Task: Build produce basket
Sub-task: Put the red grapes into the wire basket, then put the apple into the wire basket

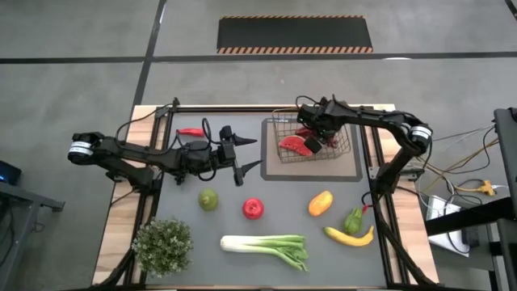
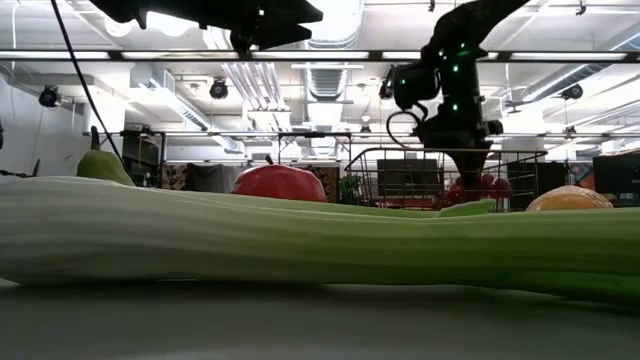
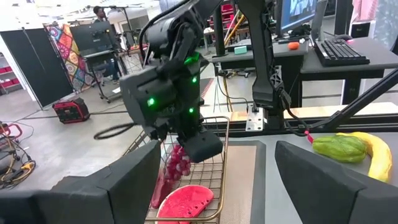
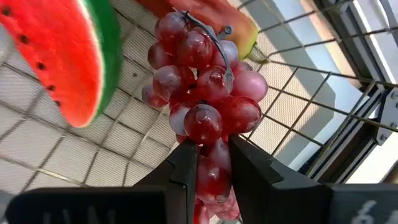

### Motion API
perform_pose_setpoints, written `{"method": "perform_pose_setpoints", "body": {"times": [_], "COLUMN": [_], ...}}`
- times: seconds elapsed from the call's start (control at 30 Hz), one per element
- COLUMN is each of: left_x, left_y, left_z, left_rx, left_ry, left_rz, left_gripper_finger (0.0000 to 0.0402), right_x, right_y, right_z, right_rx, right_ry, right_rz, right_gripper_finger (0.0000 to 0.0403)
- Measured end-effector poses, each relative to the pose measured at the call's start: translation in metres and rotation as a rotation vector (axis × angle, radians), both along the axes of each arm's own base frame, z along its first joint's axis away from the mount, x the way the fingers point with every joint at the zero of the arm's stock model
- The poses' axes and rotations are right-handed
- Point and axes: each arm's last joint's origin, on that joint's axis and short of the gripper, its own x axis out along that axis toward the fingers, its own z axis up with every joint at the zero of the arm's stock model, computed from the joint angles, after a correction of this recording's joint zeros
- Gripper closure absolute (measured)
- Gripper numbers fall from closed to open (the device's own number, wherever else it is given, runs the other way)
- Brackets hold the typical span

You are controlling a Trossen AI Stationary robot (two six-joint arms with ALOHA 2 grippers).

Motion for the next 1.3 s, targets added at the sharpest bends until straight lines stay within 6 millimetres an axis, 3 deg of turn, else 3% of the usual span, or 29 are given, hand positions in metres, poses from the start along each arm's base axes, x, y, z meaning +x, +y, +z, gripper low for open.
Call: {"method": "perform_pose_setpoints", "body": {"times": [0.27,0.63,1.03,1.3], "left_x": [0.0,0.0,0.0,-0.001], "left_y": [0.0,0.0,0.0,0.0], "left_z": [0.0,-0.001,-0.006,-0.013], "left_rx": [0.0,-0.001,-0.051,-0.105], "left_ry": [0.001,0.007,0.043,0.099], "left_rz": [0.0,0.0,0.001,0.007], "left_gripper_finger": [0.0102,0.0102,0.0102,0.0102], "right_x": [0.003,0.003,0.009,0.003], "right_y": [-0.002,-0.002,-0.003,0.025], "right_z": [-0.009,-0.004,0.035,0.071], "right_rx": [0.018,0.006,-0.065,-0.135], "right_ry": [0.032,0.02,-0.088,-0.216], "right_rz": [0.01,0.007,0.061,0.146], "right_gripper_finger": [0.032,0.0226,0.0227,0.0243]}}
